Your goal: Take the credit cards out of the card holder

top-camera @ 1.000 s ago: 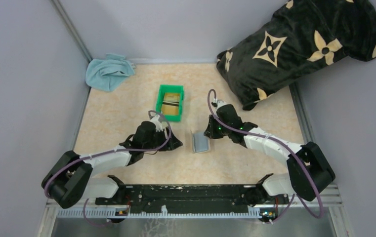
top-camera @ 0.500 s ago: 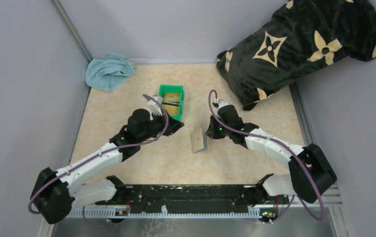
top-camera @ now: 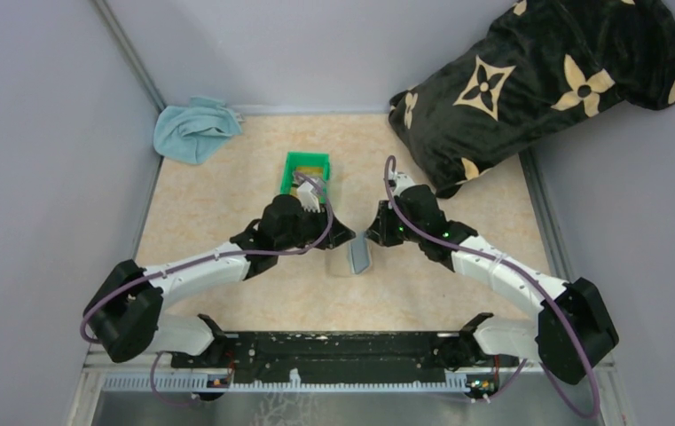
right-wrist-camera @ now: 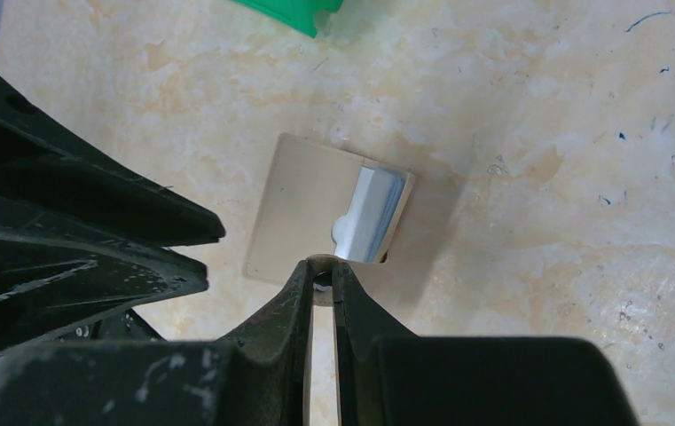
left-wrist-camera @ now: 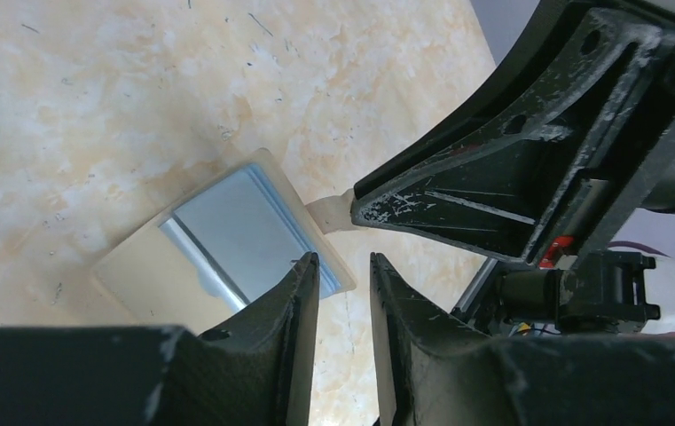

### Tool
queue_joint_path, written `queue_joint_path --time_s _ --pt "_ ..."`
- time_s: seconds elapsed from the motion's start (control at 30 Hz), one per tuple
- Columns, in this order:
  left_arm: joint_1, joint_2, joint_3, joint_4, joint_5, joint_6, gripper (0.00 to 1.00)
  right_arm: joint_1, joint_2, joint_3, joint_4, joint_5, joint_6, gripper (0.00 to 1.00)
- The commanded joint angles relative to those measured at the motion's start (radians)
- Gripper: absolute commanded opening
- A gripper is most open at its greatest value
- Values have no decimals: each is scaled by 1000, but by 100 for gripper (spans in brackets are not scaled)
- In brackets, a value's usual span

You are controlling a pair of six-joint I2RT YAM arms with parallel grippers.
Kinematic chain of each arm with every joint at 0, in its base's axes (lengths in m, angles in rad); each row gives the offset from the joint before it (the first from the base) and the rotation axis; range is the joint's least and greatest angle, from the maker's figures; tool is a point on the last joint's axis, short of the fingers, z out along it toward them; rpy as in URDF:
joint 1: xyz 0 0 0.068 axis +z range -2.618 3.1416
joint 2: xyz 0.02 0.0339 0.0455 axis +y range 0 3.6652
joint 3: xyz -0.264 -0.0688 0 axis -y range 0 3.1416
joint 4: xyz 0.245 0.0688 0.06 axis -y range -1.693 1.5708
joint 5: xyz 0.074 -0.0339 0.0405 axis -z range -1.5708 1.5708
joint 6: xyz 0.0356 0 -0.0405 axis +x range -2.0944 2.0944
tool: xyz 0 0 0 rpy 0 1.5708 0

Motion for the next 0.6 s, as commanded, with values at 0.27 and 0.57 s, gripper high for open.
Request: queue_joint_path --time_s 0.27,0.57 --pt "-26 255 -77 192 54 -48 3 -6 6 -37 43 42 42 0" --pt "-50 402 -78 277 73 -70 0 -16 36 -63 -93 375 112 43"
